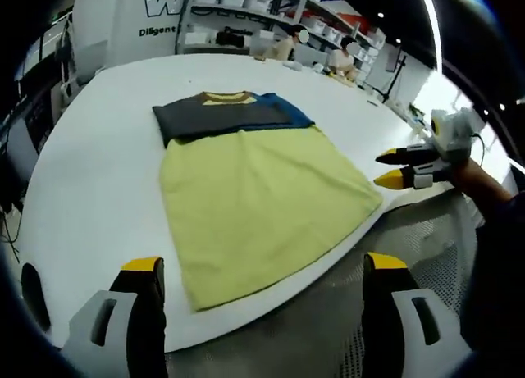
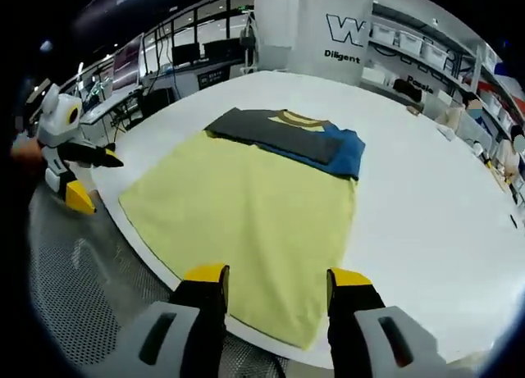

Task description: Fold the garment on the visible template until the final outline fits inside the template.

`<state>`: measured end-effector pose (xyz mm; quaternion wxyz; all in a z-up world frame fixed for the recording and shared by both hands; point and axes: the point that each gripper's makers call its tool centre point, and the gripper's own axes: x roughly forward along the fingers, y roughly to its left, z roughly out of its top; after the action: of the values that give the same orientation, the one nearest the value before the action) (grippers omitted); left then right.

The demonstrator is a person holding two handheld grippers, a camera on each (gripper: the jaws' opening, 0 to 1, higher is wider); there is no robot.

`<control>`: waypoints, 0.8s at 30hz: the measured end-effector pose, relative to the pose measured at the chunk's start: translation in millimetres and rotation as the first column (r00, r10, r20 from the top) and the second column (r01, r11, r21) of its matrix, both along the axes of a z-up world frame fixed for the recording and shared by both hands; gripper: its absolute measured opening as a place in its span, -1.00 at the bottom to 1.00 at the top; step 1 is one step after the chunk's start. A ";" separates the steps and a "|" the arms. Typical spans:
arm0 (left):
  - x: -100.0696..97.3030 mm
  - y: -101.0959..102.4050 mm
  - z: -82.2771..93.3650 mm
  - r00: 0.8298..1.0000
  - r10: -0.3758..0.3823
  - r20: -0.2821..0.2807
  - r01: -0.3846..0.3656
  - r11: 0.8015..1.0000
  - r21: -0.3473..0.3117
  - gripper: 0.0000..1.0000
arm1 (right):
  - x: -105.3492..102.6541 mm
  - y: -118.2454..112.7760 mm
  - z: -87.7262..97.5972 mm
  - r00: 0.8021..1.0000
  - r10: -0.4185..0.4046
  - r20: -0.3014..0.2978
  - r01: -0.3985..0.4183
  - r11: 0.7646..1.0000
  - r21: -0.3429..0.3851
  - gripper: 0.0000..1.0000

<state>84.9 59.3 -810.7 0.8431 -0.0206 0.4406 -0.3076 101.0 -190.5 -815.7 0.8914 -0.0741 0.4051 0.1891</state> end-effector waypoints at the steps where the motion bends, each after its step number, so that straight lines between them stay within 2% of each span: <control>1: 0.6 -1.8 1.8 1.000 0.000 0.002 0.000 1.000 -0.015 0.91 | -1.0 -1.2 -1.6 1.000 -0.023 -0.014 0.023 1.000 0.013 -0.06; 2: -0.3 -2.1 2.1 1.000 0.001 -0.011 -0.001 1.000 -0.024 0.91 | -1.8 -1.2 -2.6 0.999 -0.026 -0.022 0.026 0.999 0.018 -0.03; 3: -1.6 -1.0 -0.1 1.000 0.000 -0.025 0.000 1.000 -0.020 0.89 | -5.3 -1.0 -5.9 0.998 -0.040 -0.053 0.041 0.999 0.032 0.06; 5: -6.6 2.5 -5.7 0.998 -0.005 -0.063 0.005 1.000 0.000 0.87 | -4.1 -1.4 -6.8 0.993 -0.102 -0.065 0.106 0.992 0.071 0.33; 6: -7.9 4.6 -8.5 0.997 -0.012 -0.074 0.013 1.000 0.016 0.85 | -7.2 -1.3 -9.4 0.989 -0.113 -0.094 0.121 0.989 0.083 0.36; 10: -8.8 7.1 -11.1 0.996 -0.018 -0.083 0.020 0.999 0.028 0.85 | -17.1 -9.4 -18.8 0.983 -0.115 -0.143 0.125 0.990 0.063 0.28; 11: -8.6 8.6 -13.0 0.996 -0.016 -0.092 0.019 0.999 0.030 0.85 | -18.4 -10.2 -19.9 0.981 -0.120 -0.152 0.132 0.989 0.066 0.24; 12: -8.8 9.0 -13.9 0.995 -0.015 -0.097 0.018 0.999 0.031 0.85 | -24.5 -12.1 -24.6 0.969 -0.150 -0.196 0.172 0.980 0.098 0.21; 13: -8.8 9.0 -14.2 0.995 -0.015 -0.099 0.018 0.999 0.031 0.85 | -25.0 -13.3 -25.6 0.968 -0.154 -0.199 0.176 0.979 0.100 0.19; 15: -9.0 10.7 -18.7 0.993 -0.011 -0.114 0.016 0.999 0.037 0.84 | -30.7 -19.7 -31.7 0.959 -0.161 -0.232 0.185 0.979 0.086 0.01; 17: -8.5 12.6 -21.2 0.992 -0.005 -0.122 0.010 0.999 0.041 0.83 | -32.0 -19.2 -33.2 0.956 -0.158 -0.248 0.183 0.979 0.084 -0.11; 21: -9.6 13.1 -23.2 0.991 -0.003 -0.136 0.009 0.999 0.041 0.80 | -33.6 -22.6 -37.8 0.949 -0.166 -0.269 0.191 0.979 0.068 -0.13; 24: -11.3 13.8 -25.4 0.989 -0.006 -0.146 0.013 0.999 0.048 0.78 | -38.7 -27.2 -42.0 0.943 -0.168 -0.289 0.188 0.981 0.042 -0.23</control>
<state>73.7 73.0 -836.1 0.8075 -0.0203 0.5084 -0.2985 62.3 -217.7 -857.7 0.8394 0.0214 0.5271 0.1304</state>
